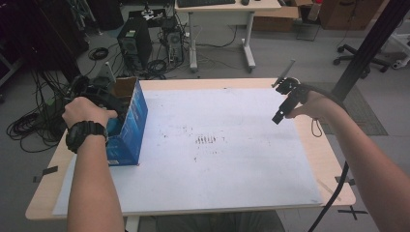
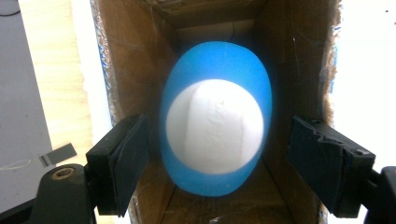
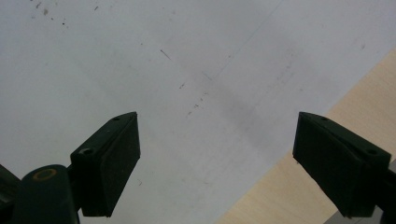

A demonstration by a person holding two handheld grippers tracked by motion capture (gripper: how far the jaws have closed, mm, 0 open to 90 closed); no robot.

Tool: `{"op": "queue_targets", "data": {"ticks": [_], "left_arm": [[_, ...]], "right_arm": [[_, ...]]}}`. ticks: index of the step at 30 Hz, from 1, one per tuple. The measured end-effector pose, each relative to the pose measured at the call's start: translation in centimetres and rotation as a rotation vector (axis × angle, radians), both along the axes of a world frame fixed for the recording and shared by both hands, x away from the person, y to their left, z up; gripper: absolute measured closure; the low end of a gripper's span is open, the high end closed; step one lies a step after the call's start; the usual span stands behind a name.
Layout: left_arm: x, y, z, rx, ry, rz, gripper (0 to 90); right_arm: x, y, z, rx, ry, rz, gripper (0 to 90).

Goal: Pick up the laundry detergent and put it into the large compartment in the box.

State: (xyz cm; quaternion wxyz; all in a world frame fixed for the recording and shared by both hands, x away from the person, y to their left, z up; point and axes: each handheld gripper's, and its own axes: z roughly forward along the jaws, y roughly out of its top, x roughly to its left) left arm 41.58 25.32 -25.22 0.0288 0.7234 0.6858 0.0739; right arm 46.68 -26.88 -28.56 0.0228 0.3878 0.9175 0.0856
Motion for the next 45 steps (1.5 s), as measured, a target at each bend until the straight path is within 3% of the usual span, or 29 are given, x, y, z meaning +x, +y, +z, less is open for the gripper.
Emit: {"op": "queue_targets", "data": {"ticks": [25,45], "left_arm": [[-0.4,-0.9,3.9,0.014,-0.015,-0.015,15.5],[-0.5,-2.3,6.0,0.006,-0.036,-0.077,12.3]], "right_arm": [[-0.2,-0.3,0.5,0.005,-0.006,-0.006,14.7],[-0.4,-0.2,0.7,0.007,-0.010,-0.005,14.7]]}}
